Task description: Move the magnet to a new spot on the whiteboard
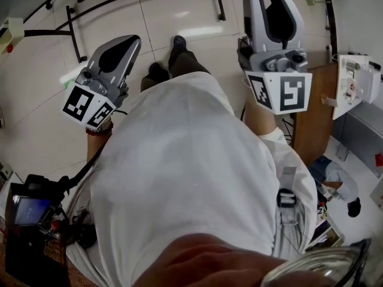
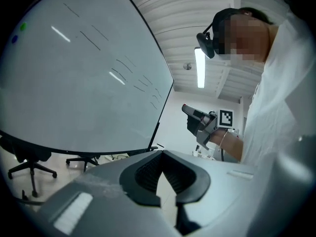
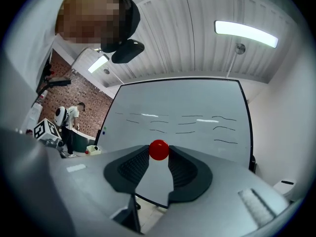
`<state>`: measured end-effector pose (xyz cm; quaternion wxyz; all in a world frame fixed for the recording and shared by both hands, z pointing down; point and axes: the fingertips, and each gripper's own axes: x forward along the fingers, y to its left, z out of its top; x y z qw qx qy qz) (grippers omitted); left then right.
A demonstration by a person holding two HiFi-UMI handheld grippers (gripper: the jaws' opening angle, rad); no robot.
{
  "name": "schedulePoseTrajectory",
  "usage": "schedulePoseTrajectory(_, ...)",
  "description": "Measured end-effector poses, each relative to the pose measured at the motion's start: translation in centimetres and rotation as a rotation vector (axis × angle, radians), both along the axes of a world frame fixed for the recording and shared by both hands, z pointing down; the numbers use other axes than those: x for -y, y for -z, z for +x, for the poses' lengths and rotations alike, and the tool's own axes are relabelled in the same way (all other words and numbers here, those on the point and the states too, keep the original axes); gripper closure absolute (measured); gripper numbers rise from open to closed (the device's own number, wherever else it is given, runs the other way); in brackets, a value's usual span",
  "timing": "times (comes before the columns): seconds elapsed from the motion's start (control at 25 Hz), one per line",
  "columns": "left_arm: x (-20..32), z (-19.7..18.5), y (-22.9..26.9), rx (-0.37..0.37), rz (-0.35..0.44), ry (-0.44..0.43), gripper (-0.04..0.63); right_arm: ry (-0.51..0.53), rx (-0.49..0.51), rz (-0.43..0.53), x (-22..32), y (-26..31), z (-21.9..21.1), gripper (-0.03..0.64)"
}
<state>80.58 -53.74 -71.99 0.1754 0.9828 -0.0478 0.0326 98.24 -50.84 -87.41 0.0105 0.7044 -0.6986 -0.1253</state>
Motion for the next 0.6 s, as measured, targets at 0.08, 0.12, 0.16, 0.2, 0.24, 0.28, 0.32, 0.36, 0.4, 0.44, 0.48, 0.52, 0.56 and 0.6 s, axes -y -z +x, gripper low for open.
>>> schedulePoseTrajectory(0.08,-1.6,-0.4,-0.2,-0.009,0.022,0.003,0.595,0.011,-0.007,0.013,-2.2,-0.4,-1.1,0.491)
schedulePoseTrajectory(0.12,-2.0,-0.5,-0.2,-0.001,0.036,0.007,0.595,0.017,0.003,0.017,-3.1,-0.7,-1.3,0.491)
schedulePoseTrajectory(0.16,-2.5,-0.5,-0.1,0.006,0.049,0.011,0.595,0.021,0.017,0.018,-3.8,-1.1,-1.3,0.491)
schedulePoseTrajectory(0.2,-2.9,-0.5,0.1,0.011,0.062,0.014,0.595,0.022,0.028,0.016,-4.5,-1.4,-1.1,0.491)
schedulePoseTrajectory(0.24,-3.3,-0.5,0.3,0.012,0.071,0.019,0.595,0.021,0.037,0.013,-5.0,-1.6,-0.8,0.491)
schedulePoseTrajectory(0.28,-3.6,-0.5,0.5,0.012,0.076,0.027,0.595,0.019,0.043,0.011,-5.4,-1.7,-0.4,0.491)
schedulePoseTrajectory(0.32,-3.7,-0.5,0.5,0.015,0.079,0.037,0.595,0.018,0.046,0.013,-5.6,-1.7,0.0,0.491)
schedulePoseTrajectory(0.36,-3.7,-0.6,0.5,0.020,0.078,0.050,0.595,0.018,0.049,0.017,-5.7,-1.7,0.3,0.491)
schedulePoseTrajectory(0.4,-3.7,-0.6,0.4,0.027,0.075,0.063,0.595,0.018,0.053,0.022,-5.7,-1.7,0.6,0.491)
schedulePoseTrajectory(0.44,-3.8,-0.5,0.2,0.033,0.070,0.073,0.595,0.019,0.060,0.028,-5.8,-1.6,0.9,0.491)
schedulePoseTrajectory(0.48,-4.0,-0.3,0.2,0.037,0.062,0.079,0.595,0.021,0.072,0.034,-5.8,-1.4,1.3,0.491)
schedulePoseTrajectory(0.52,-4.4,0.1,0.2,0.038,0.057,0.076,0.595,0.027,0.087,0.042,-6.0,-1.2,1.6,0.491)
schedulePoseTrajectory(0.56,-4.9,0.7,0.2,0.037,0.055,0.064,0.595,0.036,0.101,0.051,-6.4,-0.9,1.9,0.491)
schedulePoseTrajectory(0.6,-5.6,1.4,0.2,0.039,0.056,0.045,0.595,0.045,0.113,0.059,-6.8,-0.7,2.2,0.491)
